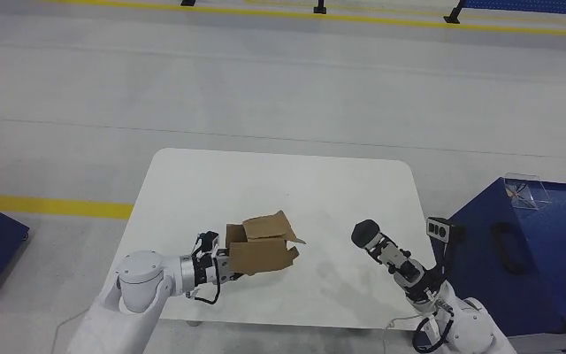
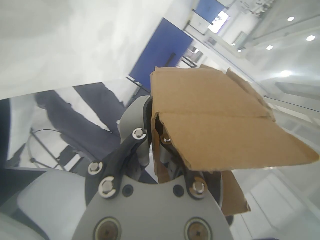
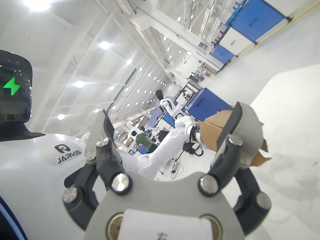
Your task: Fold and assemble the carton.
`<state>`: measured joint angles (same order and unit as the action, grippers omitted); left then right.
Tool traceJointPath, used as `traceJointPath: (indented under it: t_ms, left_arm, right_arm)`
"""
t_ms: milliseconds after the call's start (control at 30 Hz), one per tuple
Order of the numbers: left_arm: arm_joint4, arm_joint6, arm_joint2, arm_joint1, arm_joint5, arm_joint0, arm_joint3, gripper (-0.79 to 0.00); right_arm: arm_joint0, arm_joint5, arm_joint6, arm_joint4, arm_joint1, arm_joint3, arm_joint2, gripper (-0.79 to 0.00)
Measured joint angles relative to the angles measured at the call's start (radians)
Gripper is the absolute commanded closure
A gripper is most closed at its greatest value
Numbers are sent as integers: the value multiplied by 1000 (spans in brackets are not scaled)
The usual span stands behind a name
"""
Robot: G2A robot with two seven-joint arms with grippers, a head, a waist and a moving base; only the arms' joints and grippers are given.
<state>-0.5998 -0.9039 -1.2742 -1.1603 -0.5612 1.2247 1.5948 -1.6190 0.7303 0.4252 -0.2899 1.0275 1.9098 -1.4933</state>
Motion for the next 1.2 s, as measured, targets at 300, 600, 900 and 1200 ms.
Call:
traceJointPath:
  t_ms: [300, 600, 900, 1200]
  left_arm:
    - [-138, -78, 88, -18, 121, -30, -28, 0]
    - [-76, -52, 110, -16, 218, -34, -28, 0]
    - [-74, -46, 123, -14, 217, -33, -19, 0]
    - [-90, -42, 142, -14, 198, -40, -13, 0]
  right_arm:
    - [17, -30, -137, 213, 19, -20, 28, -785]
    - [80, -162, -169, 520, 34, -113, 111, -785]
    - [107, -189, -138, 657, 43, -181, 182, -785]
    - [109, -181, -152, 697, 56, -219, 266, -785]
